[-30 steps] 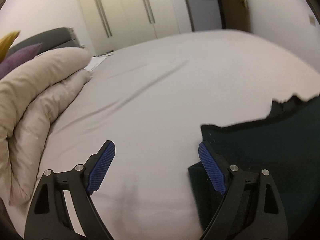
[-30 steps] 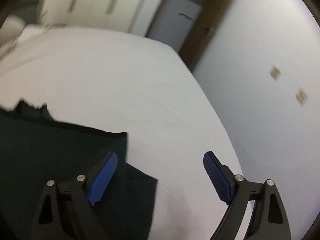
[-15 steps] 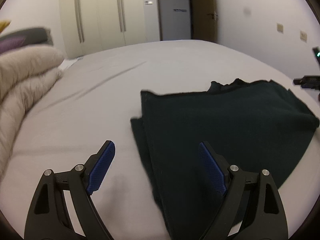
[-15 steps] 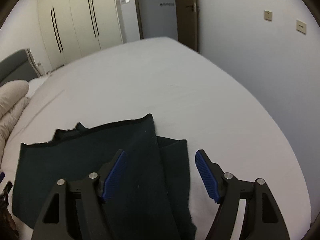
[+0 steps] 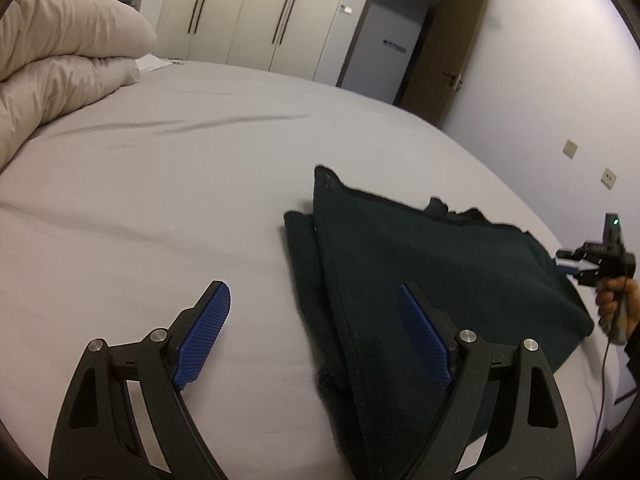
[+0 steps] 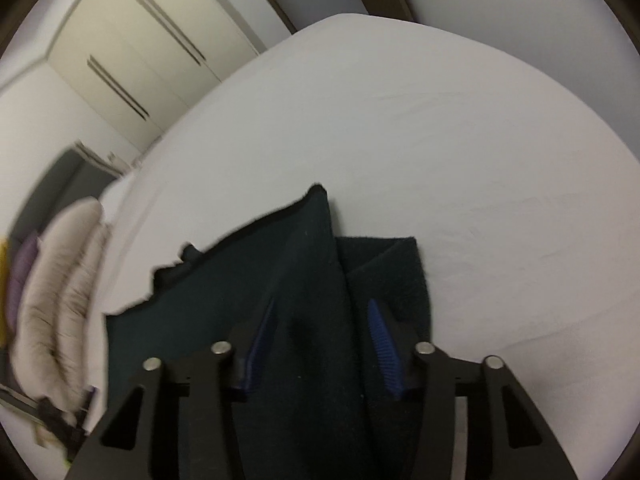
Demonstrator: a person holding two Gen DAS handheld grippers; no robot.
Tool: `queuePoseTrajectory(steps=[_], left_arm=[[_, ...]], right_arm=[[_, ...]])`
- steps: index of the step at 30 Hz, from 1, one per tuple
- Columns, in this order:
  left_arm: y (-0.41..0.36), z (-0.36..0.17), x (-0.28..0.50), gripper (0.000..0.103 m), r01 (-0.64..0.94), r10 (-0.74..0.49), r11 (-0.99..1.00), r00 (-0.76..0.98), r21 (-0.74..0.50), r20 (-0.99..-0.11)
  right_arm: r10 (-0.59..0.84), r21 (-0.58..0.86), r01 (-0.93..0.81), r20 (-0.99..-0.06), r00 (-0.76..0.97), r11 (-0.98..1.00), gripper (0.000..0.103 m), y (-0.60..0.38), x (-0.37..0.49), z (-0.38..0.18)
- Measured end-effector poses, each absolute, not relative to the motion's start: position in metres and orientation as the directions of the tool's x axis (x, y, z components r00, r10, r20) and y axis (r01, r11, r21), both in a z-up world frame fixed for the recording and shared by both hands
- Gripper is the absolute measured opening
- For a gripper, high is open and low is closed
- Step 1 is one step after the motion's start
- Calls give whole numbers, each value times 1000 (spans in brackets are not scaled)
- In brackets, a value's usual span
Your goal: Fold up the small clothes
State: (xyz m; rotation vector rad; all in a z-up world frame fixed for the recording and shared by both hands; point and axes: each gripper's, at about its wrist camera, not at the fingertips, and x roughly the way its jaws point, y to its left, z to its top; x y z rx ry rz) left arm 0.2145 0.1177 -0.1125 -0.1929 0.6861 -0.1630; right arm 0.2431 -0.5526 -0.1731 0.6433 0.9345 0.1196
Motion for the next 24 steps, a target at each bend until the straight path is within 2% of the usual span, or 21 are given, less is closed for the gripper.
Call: queuePoseTrajectory(steps=[4, 6, 8, 13, 14, 16, 20, 24], left_arm=[[120, -115, 218, 85, 75, -223, 964, 752, -256, -620], [123, -116, 219, 85, 66, -230, 959, 750, -276, -620], [125, -118, 220, 85, 61, -233, 957, 746, -284, -624], [124, -117, 220, 85, 65, -235, 957, 742, -282, -628], [123, -117, 220, 85, 66, -236, 957, 741, -281, -628], [123, -117, 220, 85, 67, -237, 957, 739, -281, -631], [123, -118, 221, 85, 69, -242, 956, 733, -285, -636], [122, -119, 222, 85, 78, -251, 955, 725, -285, -641]], right_arm=[[450, 619, 153, -697, 559, 770, 48, -553, 253, -187], [454, 599, 139, -719, 526, 788, 47, -541, 261, -200], [430, 569, 145, -743, 513, 810, 42, -538, 264, -198], [467, 611, 151, -721, 512, 777, 39, -542, 268, -200], [470, 608, 146, -725, 504, 781, 36, -540, 270, -201], [435, 565, 157, -758, 486, 810, 9, -539, 274, -202], [355, 496, 200, -800, 484, 845, 6, -542, 271, -198], [326, 506, 270, -798, 507, 819, 4, -561, 256, -202]])
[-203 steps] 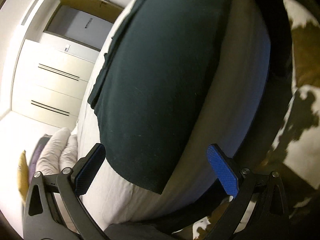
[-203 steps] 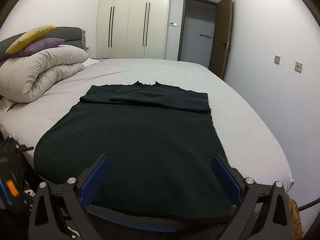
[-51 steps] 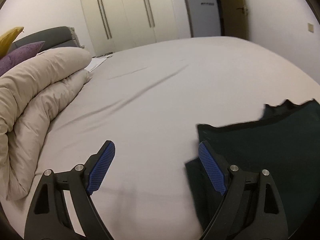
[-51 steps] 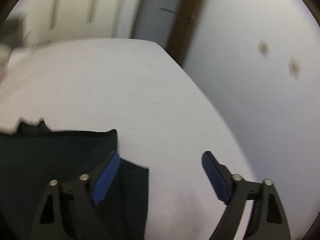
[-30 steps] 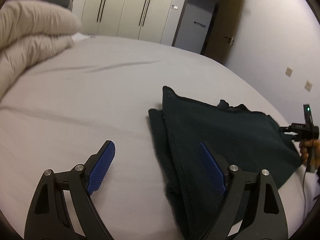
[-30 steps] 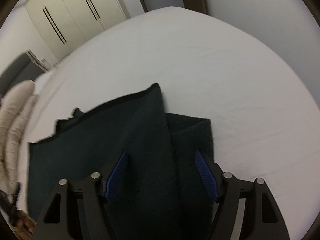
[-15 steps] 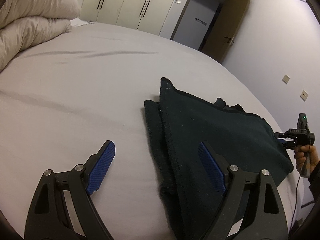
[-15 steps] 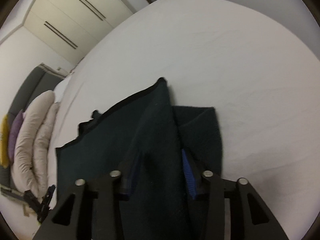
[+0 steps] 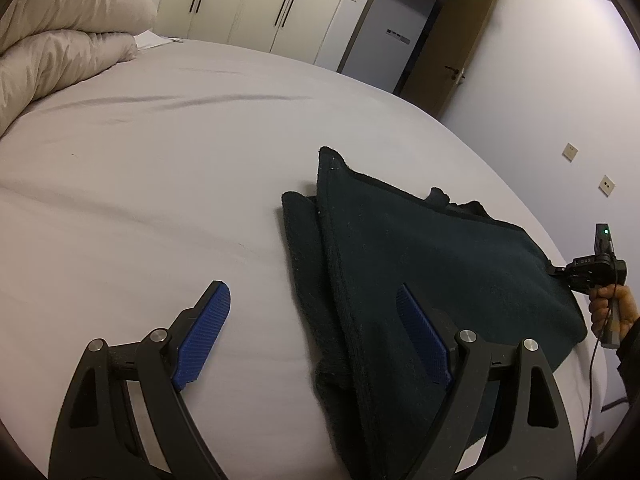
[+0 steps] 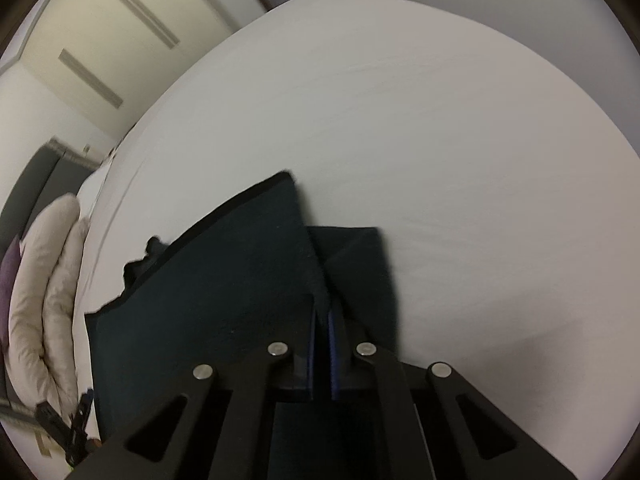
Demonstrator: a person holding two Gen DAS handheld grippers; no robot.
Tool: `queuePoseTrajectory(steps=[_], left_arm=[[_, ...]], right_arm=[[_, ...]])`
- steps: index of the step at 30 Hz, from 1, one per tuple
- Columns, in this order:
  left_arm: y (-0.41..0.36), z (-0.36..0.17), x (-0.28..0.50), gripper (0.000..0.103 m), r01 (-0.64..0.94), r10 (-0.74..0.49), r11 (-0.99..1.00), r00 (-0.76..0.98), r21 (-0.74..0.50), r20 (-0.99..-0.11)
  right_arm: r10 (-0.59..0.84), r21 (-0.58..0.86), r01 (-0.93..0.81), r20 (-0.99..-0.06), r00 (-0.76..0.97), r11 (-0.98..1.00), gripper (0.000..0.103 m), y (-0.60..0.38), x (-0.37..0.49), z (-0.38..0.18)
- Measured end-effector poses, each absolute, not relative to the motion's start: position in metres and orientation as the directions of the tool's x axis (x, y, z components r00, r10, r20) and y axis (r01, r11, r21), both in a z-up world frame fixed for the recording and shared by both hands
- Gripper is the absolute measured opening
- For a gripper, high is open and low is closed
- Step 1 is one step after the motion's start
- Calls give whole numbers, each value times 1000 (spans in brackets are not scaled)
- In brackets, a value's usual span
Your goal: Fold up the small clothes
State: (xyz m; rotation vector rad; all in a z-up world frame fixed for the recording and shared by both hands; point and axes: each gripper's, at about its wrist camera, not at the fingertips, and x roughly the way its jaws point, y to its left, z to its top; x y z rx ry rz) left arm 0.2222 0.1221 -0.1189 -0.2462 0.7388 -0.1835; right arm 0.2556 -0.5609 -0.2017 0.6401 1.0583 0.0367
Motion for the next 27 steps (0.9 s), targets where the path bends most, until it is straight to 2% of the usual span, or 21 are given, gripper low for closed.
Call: queuePoseTrajectory(steps=[8, 9, 10, 11, 12, 13, 17, 18, 20, 22, 24, 26, 27], left_arm=[[122, -122, 225, 85, 86, -258, 955, 715, -284, -650], [122, -122, 225, 85, 86, -258, 955, 715, -285, -650], [123, -122, 225, 85, 85, -257, 955, 714, -284, -651], [123, -122, 226, 85, 84, -257, 955, 713, -284, -653], [123, -122, 226, 85, 83, -257, 955, 711, -285, -654], [123, -122, 226, 85, 83, -258, 955, 711, -285, -655], [120, -123, 226, 85, 85, -262, 954, 698, -287, -666], [119, -124, 226, 85, 86, -263, 955, 691, -284, -673], [116, -126, 227, 85, 89, -259, 958, 681, -274, -685], [112, -128, 228, 85, 89, -246, 963, 666, -253, -704], [106, -133, 231, 85, 89, -219, 973, 637, -212, -739], [100, -134, 231, 85, 92, -191, 981, 635, -173, -748], [97, -134, 230, 85, 93, -172, 985, 631, -146, -757]], right_arm=[[403, 642, 302, -712, 575, 705, 5, -590, 230, -219], [429, 662, 288, -698, 574, 692, 12, -588, 227, -217], [441, 671, 283, -691, 573, 685, 30, -586, 224, -214], [457, 687, 275, -678, 575, 673, 40, -583, 218, -210], [463, 696, 266, -667, 584, 667, 56, -579, 215, -206], [456, 693, 252, -661, 596, 675, 61, -573, 207, -201], [412, 591, 184, -721, 557, 785, 62, -538, 193, -192], [394, 566, 175, -733, 555, 806, 59, -535, 193, -192], [329, 493, 190, -774, 541, 849, 48, -531, 197, -195], [300, 480, 232, -788, 537, 846, 31, -537, 200, -200], [272, 480, 288, -795, 543, 828, 31, -546, 199, -199], [167, 415, 367, -820, 548, 833, 45, -546, 191, -190], [42, 323, 423, -833, 551, 847, 51, -543, 183, -179]])
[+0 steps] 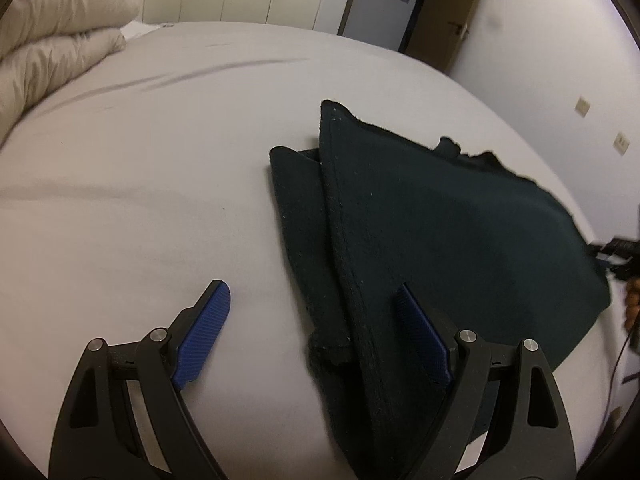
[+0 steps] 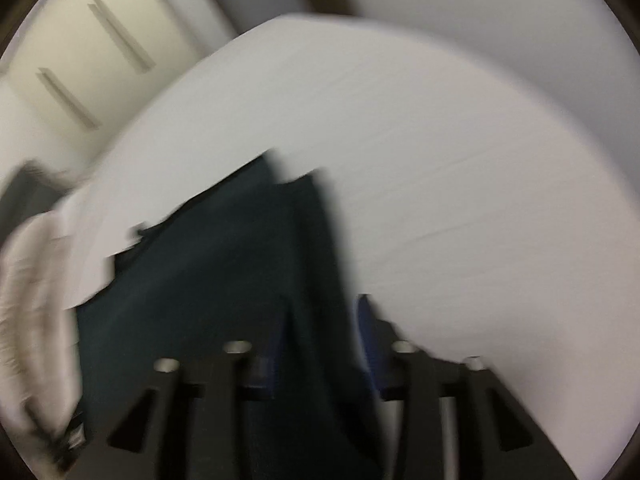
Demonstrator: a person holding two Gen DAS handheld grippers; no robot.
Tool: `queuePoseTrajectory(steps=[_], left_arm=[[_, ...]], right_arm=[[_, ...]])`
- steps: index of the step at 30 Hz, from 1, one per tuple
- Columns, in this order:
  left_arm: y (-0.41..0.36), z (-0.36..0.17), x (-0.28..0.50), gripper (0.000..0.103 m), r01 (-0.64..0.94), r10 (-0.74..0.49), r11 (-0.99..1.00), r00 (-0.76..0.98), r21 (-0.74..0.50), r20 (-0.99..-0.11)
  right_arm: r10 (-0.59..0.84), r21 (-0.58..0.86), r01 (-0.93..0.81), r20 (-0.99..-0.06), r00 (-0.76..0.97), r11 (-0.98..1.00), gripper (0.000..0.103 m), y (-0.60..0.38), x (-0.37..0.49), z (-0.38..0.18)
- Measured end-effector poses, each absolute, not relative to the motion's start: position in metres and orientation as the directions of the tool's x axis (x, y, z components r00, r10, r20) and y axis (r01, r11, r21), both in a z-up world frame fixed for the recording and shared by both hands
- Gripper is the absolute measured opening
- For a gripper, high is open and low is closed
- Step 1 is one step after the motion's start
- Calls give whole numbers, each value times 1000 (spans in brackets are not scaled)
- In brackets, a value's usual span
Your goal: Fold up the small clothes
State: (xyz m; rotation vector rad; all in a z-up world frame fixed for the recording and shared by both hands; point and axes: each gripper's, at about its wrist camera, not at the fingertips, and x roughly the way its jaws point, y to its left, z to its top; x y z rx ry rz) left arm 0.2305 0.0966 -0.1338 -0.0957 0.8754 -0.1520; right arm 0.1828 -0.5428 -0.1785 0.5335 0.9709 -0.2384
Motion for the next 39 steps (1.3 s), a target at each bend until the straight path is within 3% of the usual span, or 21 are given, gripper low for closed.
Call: queuePoseTrajectory(steps=[2, 5, 9, 11, 16, 21, 23, 28, 30, 32, 36, 39], left_arm=[[90, -135, 229, 85, 98, -136, 991, 624, -96, -769], [83, -137, 227, 84, 104, -91, 994, 614, -34, -784], [79, -141, 225, 78, 107, -70, 994, 592, -8, -803], [78, -142, 222, 76, 118, -66, 993, 582, 4, -811], [78, -144, 212, 75, 130, -61, 991, 556, 15, -829], [72, -147, 192, 75, 145, -15, 986, 550, 77, -835], [69, -147, 186, 75, 141, 0, 985, 555, 94, -832], [78, -131, 173, 73, 74, 19, 994, 585, 77, -811], [76, -111, 166, 73, 39, 46, 995, 648, 94, -760], [65, -96, 168, 73, 95, -71, 995, 680, -8, -730], [20, -96, 202, 73, 223, -222, 970, 640, -99, -736], [-1, -129, 228, 72, 212, -179, 975, 559, -69, -810]], right_arm=[[22, 341, 408, -788, 615, 847, 50, -529, 171, -162], [159, 442, 277, -726, 669, 853, 50, -494, 165, -152], [376, 496, 30, -696, 612, 868, 50, -411, 175, -163], [420, 507, -7, -706, 570, 862, 51, -389, 180, -178], [368, 423, -48, -721, 587, 905, 53, -369, 167, -190], [260, 241, -111, -773, 578, 964, 52, -356, 137, -185], [277, 289, -77, -758, 591, 954, 52, -363, 132, -178], [448, 513, -111, -602, 661, 851, 52, -367, 131, -153], [536, 599, -145, -550, 640, 787, 52, -358, 143, -155], [635, 701, -171, -479, 606, 693, 51, -357, 153, -164], [745, 815, -160, -407, 529, 558, 41, -346, 172, -196], [742, 842, -82, -418, 523, 533, 5, -353, 180, -226]])
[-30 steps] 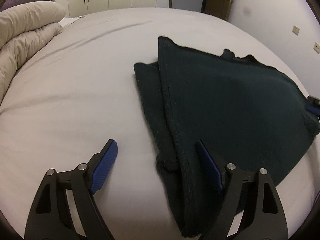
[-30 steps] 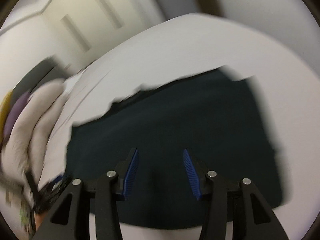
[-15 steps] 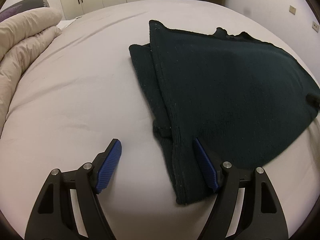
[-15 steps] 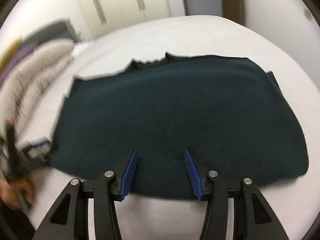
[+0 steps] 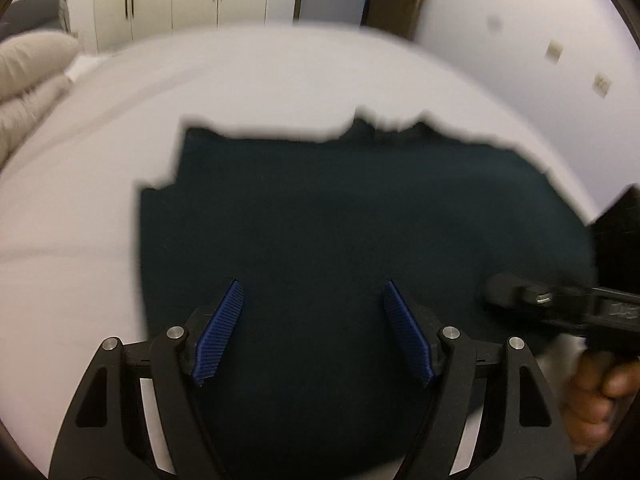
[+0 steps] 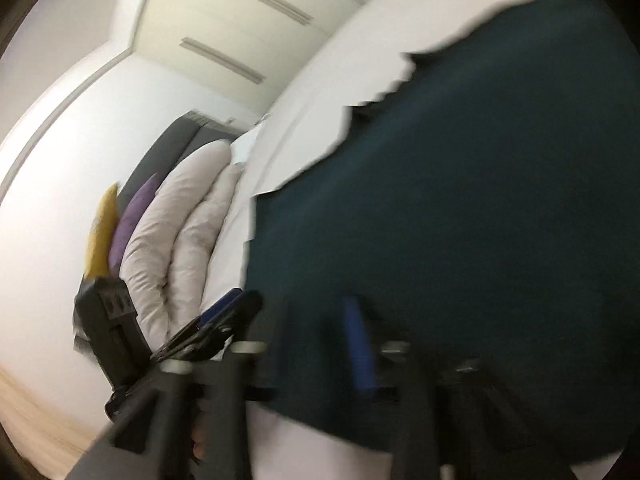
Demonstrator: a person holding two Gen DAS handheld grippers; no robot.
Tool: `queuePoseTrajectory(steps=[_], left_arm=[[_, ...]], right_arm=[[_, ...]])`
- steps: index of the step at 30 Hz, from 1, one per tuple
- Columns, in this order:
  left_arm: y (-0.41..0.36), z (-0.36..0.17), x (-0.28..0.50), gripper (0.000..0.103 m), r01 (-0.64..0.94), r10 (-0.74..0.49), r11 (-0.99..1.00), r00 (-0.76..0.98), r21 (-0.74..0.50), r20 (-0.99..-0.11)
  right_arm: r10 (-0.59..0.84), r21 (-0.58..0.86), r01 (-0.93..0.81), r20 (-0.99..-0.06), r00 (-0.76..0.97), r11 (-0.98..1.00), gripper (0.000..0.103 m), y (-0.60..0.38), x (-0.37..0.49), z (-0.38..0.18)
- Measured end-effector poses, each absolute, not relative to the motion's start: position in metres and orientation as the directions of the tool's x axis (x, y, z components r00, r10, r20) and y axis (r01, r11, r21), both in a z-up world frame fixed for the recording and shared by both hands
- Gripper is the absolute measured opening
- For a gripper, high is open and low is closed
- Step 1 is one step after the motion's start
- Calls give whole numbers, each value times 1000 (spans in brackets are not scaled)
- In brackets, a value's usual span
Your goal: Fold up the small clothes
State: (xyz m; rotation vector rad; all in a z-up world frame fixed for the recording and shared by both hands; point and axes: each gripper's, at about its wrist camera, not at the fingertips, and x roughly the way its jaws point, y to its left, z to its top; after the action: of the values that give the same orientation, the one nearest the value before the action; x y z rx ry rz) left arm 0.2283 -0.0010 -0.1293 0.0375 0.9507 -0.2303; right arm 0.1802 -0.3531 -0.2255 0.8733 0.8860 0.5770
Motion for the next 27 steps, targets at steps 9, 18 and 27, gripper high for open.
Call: queuePoseTrajectory(steps=[9, 18, 27], left_arm=[[23, -126, 191, 71, 192, -172, 979, 596, -69, -784], [57, -121, 159, 71, 169, -218, 975, 623, -143, -751], [94, -116, 136, 71, 154, -345, 934, 623, -322, -702]], right_arm=[[519, 875, 122, -384, 764, 468, 0, -507, 142, -245], [269, 885, 289, -397, 877, 365, 16, -590, 91, -240], [538, 867, -12, -299, 788, 499, 55, -457, 137, -169]])
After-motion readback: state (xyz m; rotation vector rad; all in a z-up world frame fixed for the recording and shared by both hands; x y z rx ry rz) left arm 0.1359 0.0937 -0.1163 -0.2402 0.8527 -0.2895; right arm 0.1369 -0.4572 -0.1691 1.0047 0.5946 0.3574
